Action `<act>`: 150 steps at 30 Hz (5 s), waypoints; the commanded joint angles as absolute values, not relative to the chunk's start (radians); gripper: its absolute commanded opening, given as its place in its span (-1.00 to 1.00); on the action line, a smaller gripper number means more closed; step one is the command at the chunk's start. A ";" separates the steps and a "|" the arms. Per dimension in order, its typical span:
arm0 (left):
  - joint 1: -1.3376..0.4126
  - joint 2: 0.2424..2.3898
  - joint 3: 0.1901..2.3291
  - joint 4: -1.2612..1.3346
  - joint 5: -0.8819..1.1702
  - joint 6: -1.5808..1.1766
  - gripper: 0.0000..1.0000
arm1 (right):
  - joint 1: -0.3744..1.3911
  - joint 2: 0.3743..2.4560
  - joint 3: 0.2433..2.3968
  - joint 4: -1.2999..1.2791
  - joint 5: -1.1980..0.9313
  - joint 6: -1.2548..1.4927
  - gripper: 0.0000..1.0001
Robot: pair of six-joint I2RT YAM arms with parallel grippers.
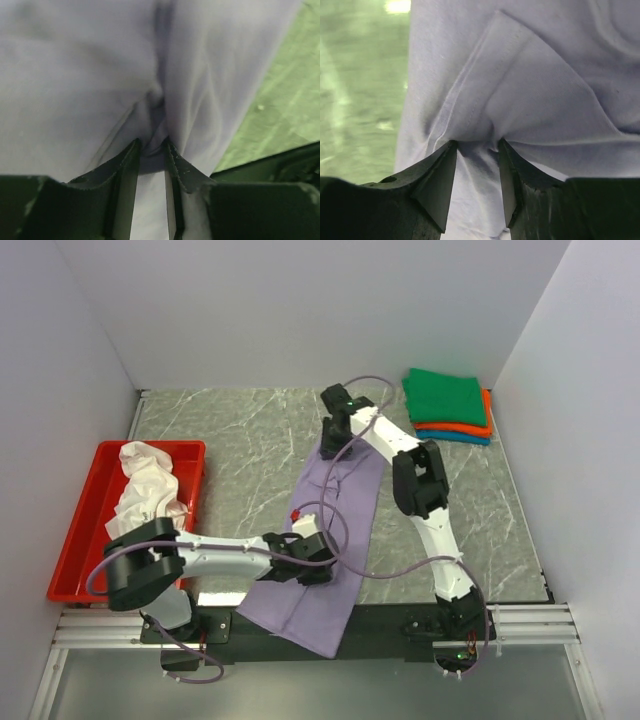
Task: Fold and stack the t-shirts
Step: Fold the tshirt
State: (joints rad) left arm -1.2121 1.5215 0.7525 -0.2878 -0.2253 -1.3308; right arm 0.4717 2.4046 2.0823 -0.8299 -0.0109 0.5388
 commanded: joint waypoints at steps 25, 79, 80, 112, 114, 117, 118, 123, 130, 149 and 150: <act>-0.730 1.843 1.435 -0.308 -0.129 -0.725 -0.19 | 0.356 1.743 1.548 -0.543 -0.129 0.543 0.13; -0.416 1.882 1.564 -0.225 0.126 -0.896 0.09 | 0.367 0.948 0.548 -0.433 -0.288 0.587 0.07; -0.448 1.826 1.422 -0.232 0.091 -0.906 0.04 | 0.371 0.951 0.534 -0.413 -0.301 0.592 0.01; -1.092 1.453 0.773 -0.265 -0.115 -1.046 -0.07 | 0.589 1.025 0.503 -0.374 -0.181 0.632 -0.14; -1.107 1.474 0.767 -0.250 -0.109 -1.058 -0.08 | 0.589 1.032 0.499 -0.367 -0.183 0.634 -0.14; -1.129 1.496 0.764 -0.238 -0.104 -1.074 -0.09 | 0.589 1.042 0.496 -0.361 -0.184 0.637 -0.15; -1.137 1.500 0.765 -0.238 -0.104 -1.077 -0.10 | 0.589 1.043 0.494 -0.359 -0.184 0.635 -0.15; -1.154 1.531 0.776 -0.245 -0.110 -1.089 -0.12 | 0.591 1.055 0.486 -0.348 -0.183 0.634 -0.16; -1.172 1.509 0.793 -0.273 -0.132 -1.103 -0.49 | 0.591 1.063 0.474 -0.331 -0.186 0.635 -0.16; -1.238 1.402 0.733 -0.327 -0.152 -1.209 -0.99 | 0.591 1.046 0.466 -0.336 -0.193 0.635 -0.17; -1.241 1.401 0.721 -0.325 -0.155 -1.216 -0.99 | 0.589 1.048 0.465 -0.336 -0.193 0.635 -0.17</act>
State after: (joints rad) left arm -1.2247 1.4200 0.7498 -0.3191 -0.1390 -1.1694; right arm 0.5804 1.0592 0.4774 -0.3576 -0.2028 0.6319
